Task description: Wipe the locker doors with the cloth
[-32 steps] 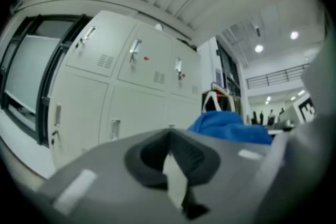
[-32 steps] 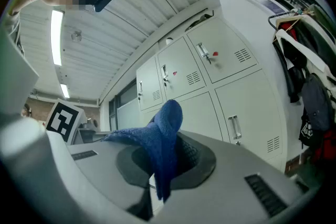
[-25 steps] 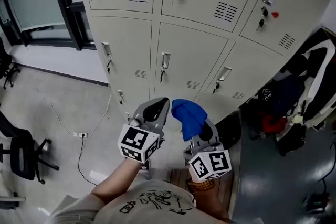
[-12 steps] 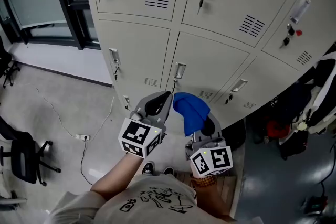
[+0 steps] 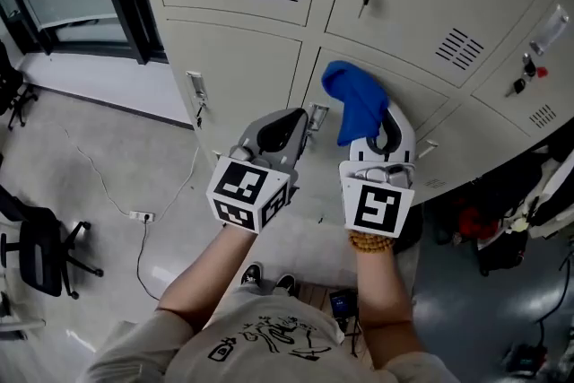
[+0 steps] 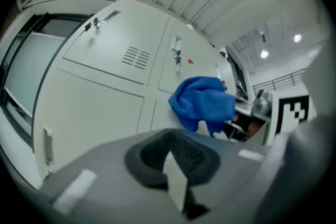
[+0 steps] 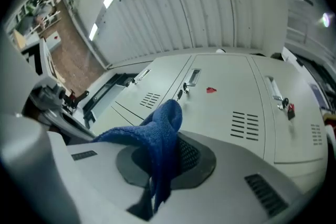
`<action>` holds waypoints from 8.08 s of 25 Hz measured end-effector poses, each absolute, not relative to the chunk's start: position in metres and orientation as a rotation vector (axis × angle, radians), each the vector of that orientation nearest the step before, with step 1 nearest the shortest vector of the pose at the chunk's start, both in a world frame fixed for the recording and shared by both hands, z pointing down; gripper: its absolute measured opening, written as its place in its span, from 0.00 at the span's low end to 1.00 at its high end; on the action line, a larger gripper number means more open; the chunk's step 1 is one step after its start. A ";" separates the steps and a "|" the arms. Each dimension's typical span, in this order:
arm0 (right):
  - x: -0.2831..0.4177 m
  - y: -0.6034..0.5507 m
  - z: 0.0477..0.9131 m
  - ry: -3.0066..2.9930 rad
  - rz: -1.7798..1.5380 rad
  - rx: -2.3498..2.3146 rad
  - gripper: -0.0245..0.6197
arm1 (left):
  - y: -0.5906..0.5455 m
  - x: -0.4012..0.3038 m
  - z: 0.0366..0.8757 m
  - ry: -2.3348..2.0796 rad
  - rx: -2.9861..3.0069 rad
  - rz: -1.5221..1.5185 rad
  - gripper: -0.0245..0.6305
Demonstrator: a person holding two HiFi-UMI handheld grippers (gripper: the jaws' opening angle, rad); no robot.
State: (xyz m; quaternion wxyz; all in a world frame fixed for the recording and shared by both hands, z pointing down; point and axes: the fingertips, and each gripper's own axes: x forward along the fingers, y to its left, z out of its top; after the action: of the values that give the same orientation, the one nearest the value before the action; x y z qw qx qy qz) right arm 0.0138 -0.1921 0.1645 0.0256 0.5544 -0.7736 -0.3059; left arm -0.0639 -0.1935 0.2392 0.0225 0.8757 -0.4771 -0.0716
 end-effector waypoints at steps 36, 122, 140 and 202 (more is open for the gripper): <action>0.023 -0.259 0.391 -2.089 -1.028 1.560 0.09 | -0.271 -0.064 0.393 -1.423 2.589 0.073 0.04; 0.110 -0.259 0.448 -1.959 -1.011 1.506 0.09 | -0.240 0.046 0.437 -1.328 2.608 0.151 0.04; 0.166 -0.256 0.480 -1.783 -0.954 1.384 0.09 | -0.242 0.086 0.442 -1.264 2.598 0.106 0.04; 0.073 -0.116 0.274 -2.687 0.026 1.740 0.08 | -0.141 -0.004 0.294 -1.339 2.751 -0.064 0.04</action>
State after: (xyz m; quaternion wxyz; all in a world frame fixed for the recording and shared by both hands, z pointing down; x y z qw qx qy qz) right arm 0.0733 -0.1161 0.2742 -0.0297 0.5434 -0.8389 0.0081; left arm -0.0042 -0.1408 0.2939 0.0408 0.8982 -0.4371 -0.0208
